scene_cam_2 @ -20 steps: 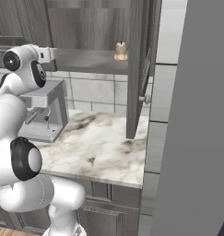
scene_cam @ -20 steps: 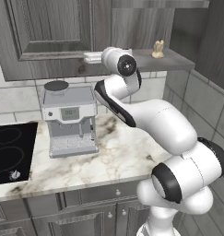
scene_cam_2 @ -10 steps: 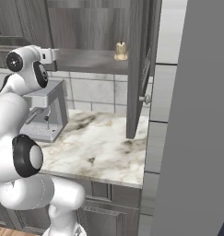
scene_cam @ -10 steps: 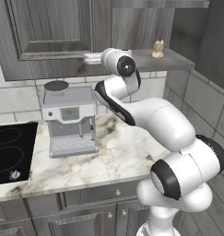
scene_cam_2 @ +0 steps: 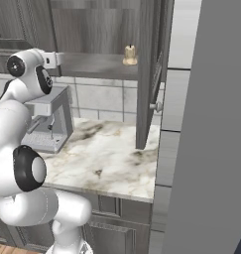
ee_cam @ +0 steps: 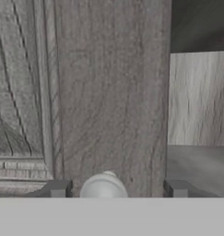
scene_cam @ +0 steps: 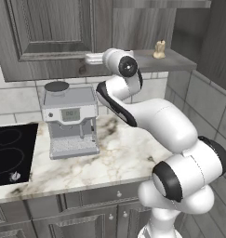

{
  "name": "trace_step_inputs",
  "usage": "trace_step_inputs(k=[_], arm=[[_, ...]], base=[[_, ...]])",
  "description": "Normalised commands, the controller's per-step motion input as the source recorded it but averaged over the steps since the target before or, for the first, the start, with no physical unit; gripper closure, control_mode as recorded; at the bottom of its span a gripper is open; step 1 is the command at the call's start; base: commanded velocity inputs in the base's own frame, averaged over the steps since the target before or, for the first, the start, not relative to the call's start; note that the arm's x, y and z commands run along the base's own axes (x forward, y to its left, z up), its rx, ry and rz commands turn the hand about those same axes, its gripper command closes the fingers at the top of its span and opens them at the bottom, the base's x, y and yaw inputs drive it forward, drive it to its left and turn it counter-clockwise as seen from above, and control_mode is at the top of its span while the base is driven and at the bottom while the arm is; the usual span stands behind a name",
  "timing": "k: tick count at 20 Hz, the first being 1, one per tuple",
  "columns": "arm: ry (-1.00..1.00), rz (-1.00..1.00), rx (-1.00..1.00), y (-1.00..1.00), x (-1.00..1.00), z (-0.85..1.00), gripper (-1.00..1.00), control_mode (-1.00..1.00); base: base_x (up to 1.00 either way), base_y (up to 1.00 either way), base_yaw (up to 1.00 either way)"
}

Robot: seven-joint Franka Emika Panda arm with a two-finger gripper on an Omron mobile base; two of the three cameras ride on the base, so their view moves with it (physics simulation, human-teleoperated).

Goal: Get the candle and the beer from the cabinet and move them to the dining counter.

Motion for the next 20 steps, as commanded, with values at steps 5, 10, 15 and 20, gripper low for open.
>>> trace_step_inputs(k=[5, 10, 15, 20], arm=[[0.0, 0.0, 0.0, 0.0, 0.0, 0.0, 1.0, -1.0], [0.0, 0.0, 0.0, 0.0, 0.0, 0.0, 1.0, -1.0], [0.0, 0.0, 0.0, 0.0, 0.0, 0.0, 1.0, -1.0], [0.0, 0.0, 0.0, 0.0, 0.0, 0.0, 1.0, -1.0]], base=[[0.0, 0.0, 0.0], [0.0, 0.0, 0.0], [0.0, 0.0, 0.0], [0.0, 0.0, 0.0]])
